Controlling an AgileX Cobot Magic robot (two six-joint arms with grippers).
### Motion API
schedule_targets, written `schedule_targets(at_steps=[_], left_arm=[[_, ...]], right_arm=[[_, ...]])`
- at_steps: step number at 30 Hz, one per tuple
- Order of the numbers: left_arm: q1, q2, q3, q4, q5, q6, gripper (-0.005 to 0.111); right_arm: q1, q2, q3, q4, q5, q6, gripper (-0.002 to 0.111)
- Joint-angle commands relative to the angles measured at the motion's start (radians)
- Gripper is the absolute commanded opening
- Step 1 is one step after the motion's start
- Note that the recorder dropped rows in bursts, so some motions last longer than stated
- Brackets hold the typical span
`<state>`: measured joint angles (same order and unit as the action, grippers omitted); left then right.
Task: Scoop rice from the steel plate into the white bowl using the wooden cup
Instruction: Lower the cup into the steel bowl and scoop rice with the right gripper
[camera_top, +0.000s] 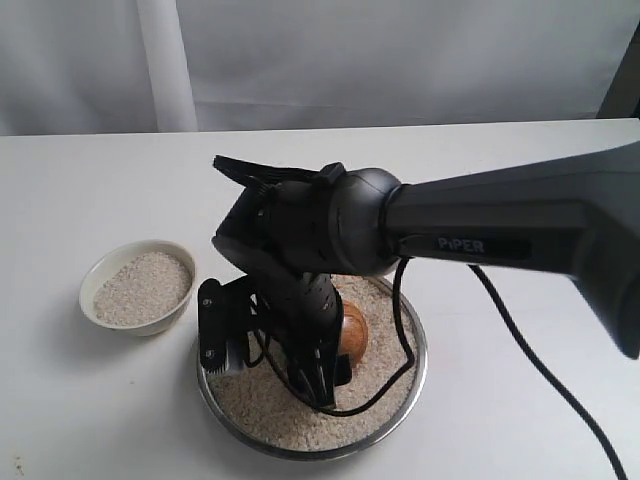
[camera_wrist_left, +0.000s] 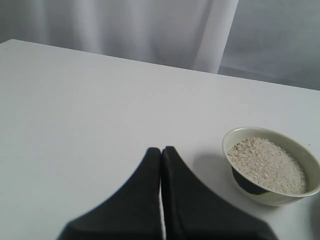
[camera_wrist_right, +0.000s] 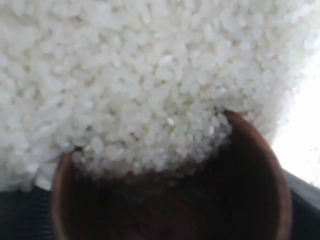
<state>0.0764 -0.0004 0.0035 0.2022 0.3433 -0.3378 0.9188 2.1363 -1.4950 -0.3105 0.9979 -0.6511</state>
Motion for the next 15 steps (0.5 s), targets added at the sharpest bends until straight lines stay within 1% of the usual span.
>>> schedule_targets(at_steps=[1,6,15], left_arm=[[-0.006,0.000,-0.004,-0.006,-0.006,-0.002,0.000],[-0.006,0.000,-0.004,-0.006,-0.006,-0.002,0.000],[-0.006,0.000,-0.004,-0.006,-0.006,-0.002,0.000]], right_arm=[[-0.012,-0.007,0.004,0.116,-0.052,-0.016,0.000],[-0.033,-0.015,0.004,0.177,-0.071,-0.038,0.000],[-0.073,-0.027,0.009,0.191,-0.102,-0.040,0.000]])
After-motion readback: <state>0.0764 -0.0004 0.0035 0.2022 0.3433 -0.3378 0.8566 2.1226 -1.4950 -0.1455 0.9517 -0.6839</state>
